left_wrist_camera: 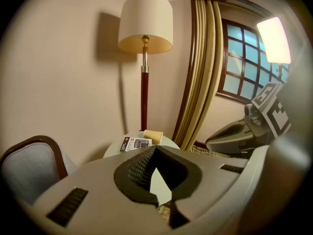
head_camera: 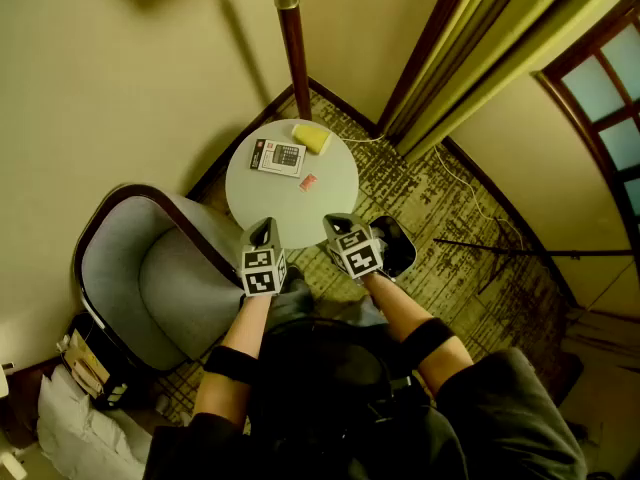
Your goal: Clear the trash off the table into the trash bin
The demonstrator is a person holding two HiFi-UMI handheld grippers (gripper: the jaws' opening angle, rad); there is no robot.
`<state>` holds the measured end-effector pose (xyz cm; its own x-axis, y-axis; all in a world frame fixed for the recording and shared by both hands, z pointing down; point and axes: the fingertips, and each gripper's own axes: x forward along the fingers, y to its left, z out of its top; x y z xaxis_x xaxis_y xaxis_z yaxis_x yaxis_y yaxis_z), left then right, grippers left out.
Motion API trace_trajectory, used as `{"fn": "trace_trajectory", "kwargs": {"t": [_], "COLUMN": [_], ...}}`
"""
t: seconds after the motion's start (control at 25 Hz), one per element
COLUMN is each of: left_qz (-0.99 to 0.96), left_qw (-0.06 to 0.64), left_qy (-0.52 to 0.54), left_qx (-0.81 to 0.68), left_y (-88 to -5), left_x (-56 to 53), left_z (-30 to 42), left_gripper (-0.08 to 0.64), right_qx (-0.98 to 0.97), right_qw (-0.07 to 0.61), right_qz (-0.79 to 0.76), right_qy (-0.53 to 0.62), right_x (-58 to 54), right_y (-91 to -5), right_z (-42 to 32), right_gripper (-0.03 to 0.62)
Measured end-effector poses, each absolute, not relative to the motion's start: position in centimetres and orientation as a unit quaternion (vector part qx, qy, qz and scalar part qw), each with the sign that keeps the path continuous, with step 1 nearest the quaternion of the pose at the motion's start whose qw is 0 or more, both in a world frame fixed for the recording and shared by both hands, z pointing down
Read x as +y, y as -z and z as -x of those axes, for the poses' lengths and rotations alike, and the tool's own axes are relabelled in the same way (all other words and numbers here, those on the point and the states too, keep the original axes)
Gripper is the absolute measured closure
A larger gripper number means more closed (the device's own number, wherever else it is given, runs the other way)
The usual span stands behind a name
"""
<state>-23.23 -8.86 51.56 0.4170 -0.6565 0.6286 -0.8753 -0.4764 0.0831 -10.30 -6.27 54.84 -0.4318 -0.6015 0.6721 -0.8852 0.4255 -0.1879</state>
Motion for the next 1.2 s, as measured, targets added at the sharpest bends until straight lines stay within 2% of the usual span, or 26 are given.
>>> {"fn": "trace_trajectory", "kwargs": {"t": [0.52, 0.68, 0.8, 1.2], "left_qz": [-0.816, -0.825, -0.830, -0.816], "left_qw": [0.232, 0.238, 0.237, 0.223], "left_qy": [-0.315, -0.334, -0.356, -0.450], "left_qx": [-0.427, -0.389, -0.359, -0.286], "left_y": [-55.0, -57.1, -59.7, -71.1], "left_x": [-10.2, -11.6, -12.6, -16.1], "left_z": [19.8, 16.7, 14.8, 10.9], "left_gripper": [0.558, 0.517, 0.442, 0.362], "right_qx": [-0.780, -0.772, -0.764, -0.735], "right_qw": [0.266, 0.265, 0.259, 0.235], "right_qz": [-0.481, -0.488, -0.497, -0.524], "right_qy": [-0.298, -0.310, -0.319, -0.361], "right_x": [-7.4, -8.4, -9.0, -11.3], "right_y": [-56.8, -58.2, -59.3, -65.6], "right_z": [7.9, 6.8, 6.2, 4.0], "right_gripper": [0.591, 0.591, 0.591, 0.591]}}
